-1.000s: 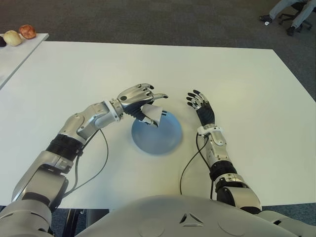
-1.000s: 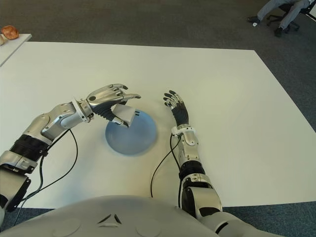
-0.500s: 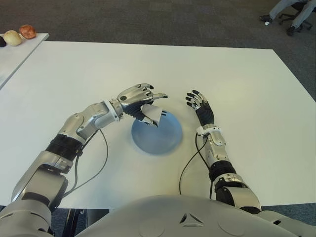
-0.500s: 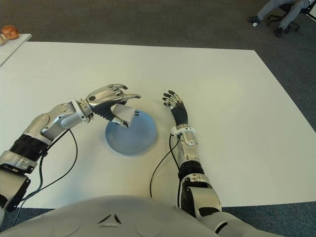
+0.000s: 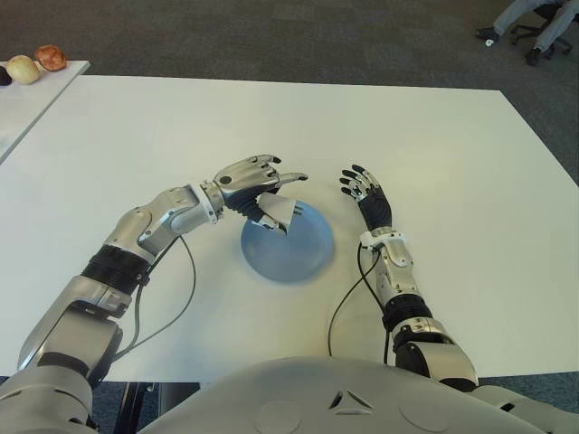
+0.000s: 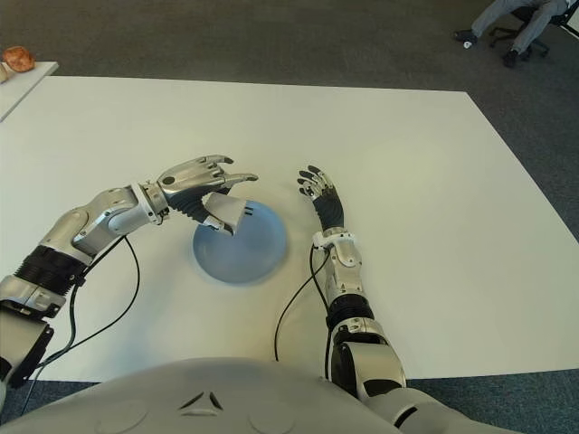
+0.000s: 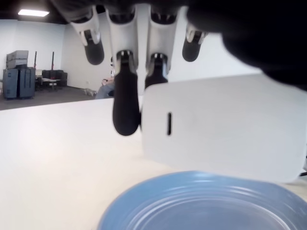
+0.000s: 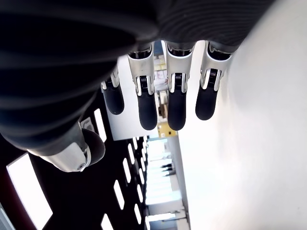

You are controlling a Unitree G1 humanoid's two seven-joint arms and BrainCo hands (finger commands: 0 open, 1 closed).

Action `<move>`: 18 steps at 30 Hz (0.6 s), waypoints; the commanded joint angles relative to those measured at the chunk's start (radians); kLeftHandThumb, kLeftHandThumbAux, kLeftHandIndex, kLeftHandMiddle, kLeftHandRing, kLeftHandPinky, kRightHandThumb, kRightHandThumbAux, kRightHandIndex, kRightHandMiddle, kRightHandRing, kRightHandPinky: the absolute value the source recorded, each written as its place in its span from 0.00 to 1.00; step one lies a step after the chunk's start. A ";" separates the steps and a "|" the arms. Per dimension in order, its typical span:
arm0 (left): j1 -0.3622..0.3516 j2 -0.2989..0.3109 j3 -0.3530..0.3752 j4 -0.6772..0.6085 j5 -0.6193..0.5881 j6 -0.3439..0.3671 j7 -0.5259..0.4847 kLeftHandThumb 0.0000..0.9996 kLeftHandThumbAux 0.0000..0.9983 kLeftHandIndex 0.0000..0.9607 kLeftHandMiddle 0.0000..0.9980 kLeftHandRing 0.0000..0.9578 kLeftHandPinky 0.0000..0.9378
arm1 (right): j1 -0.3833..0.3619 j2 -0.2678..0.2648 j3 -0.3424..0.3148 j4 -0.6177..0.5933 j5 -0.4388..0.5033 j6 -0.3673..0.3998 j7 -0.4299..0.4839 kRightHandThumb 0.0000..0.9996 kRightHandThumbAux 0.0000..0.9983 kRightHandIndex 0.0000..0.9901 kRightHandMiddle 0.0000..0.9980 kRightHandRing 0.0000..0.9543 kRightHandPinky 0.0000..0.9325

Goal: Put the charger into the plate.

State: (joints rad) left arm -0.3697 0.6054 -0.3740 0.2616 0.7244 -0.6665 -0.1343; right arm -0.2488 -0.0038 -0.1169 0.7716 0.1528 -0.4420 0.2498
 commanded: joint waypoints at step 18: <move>-0.005 -0.003 0.000 0.016 0.006 -0.016 -0.010 0.32 0.27 0.11 0.15 0.16 0.21 | 0.056 0.019 0.002 0.045 0.003 0.057 0.004 0.00 0.58 0.16 0.28 0.27 0.28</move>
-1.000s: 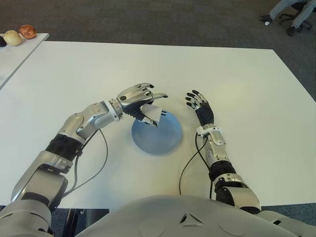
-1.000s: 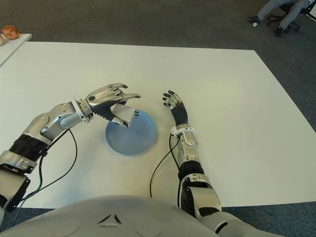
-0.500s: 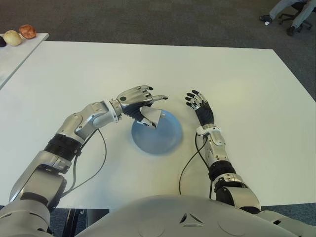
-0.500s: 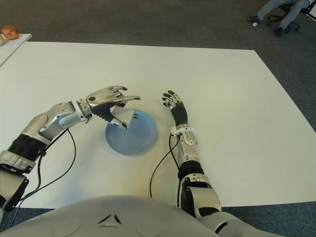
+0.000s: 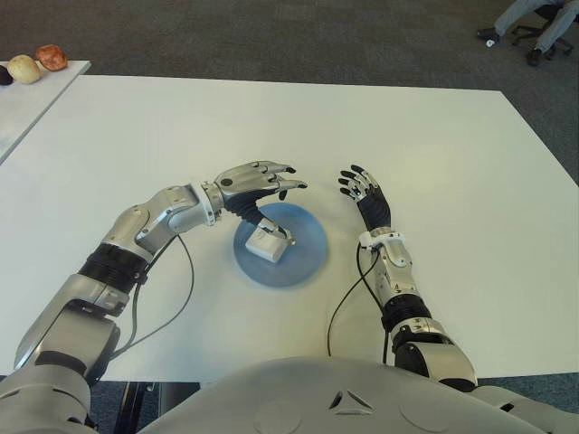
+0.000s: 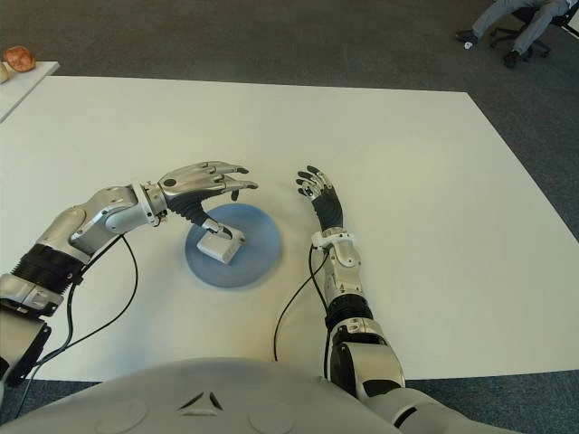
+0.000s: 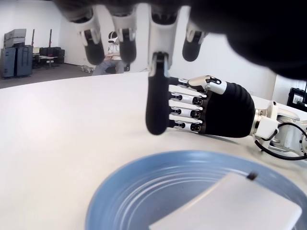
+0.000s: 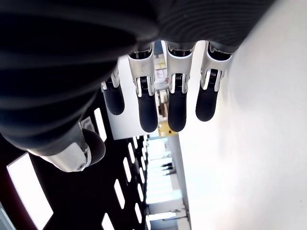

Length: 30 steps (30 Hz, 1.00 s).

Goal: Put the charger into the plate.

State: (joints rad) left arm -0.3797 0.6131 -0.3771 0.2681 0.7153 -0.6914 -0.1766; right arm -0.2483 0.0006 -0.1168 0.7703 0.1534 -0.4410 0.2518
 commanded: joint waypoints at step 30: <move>-0.017 -0.008 -0.021 0.069 0.146 -0.034 0.248 0.38 0.20 0.11 0.15 0.10 0.09 | 0.052 0.019 -0.002 0.058 0.005 0.020 0.014 0.03 0.57 0.19 0.33 0.33 0.30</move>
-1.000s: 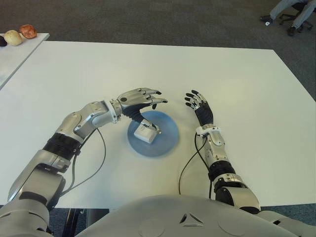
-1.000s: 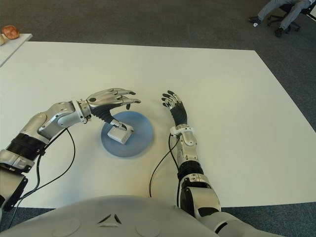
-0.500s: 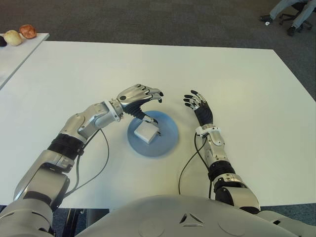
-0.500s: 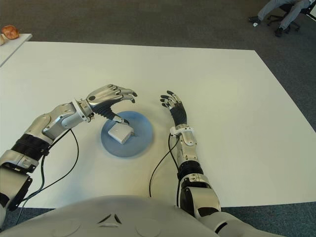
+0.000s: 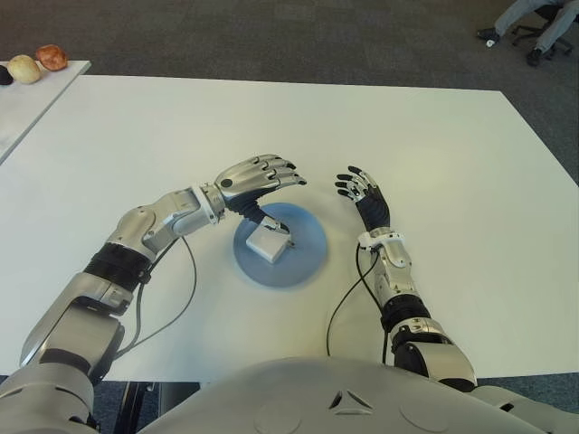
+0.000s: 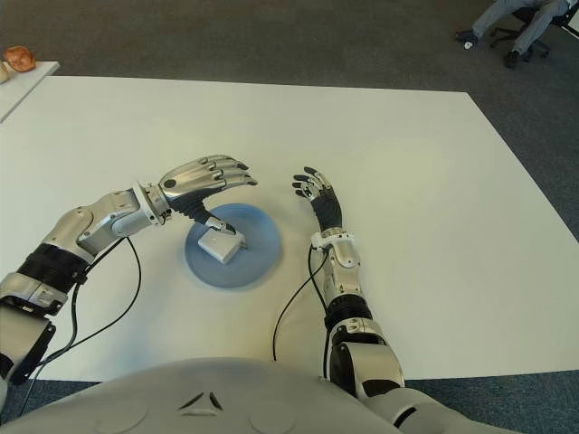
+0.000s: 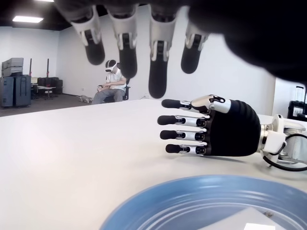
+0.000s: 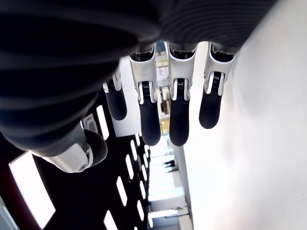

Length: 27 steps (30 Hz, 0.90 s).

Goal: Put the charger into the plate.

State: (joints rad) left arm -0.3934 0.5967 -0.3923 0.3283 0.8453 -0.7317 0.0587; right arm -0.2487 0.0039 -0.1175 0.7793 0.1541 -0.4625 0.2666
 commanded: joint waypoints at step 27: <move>0.102 -0.019 0.354 -0.142 -0.658 0.346 -0.225 0.31 0.45 0.12 0.13 0.11 0.11 | 0.056 0.003 0.000 0.038 -0.001 0.076 -0.013 0.00 0.57 0.17 0.31 0.29 0.28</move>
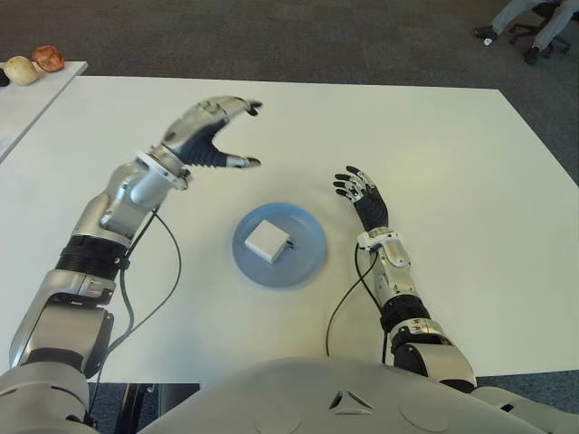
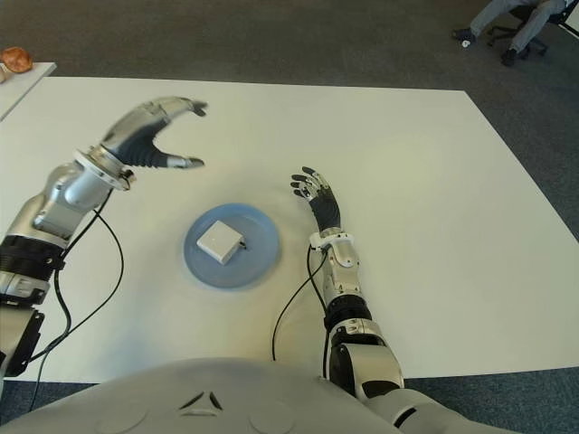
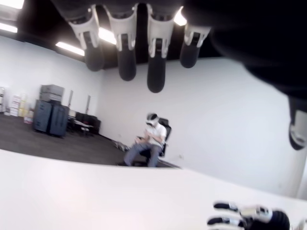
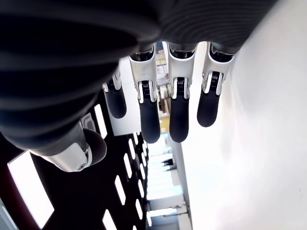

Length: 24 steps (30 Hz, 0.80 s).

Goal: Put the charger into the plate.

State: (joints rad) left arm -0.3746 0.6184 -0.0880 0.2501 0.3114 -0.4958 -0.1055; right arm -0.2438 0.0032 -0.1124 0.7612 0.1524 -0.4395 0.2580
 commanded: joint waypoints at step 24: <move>0.193 -0.141 0.303 0.115 -0.358 0.050 -0.043 0.04 0.57 0.02 0.04 0.04 0.06 | 0.027 -0.009 -0.030 0.108 0.016 0.041 0.028 0.00 0.59 0.16 0.28 0.28 0.29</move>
State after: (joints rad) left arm -0.2089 0.4963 0.1940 0.3371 -0.0292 -0.4230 -0.1494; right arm -0.2713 -0.0092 -0.1361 0.8046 0.1649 -0.4403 0.2872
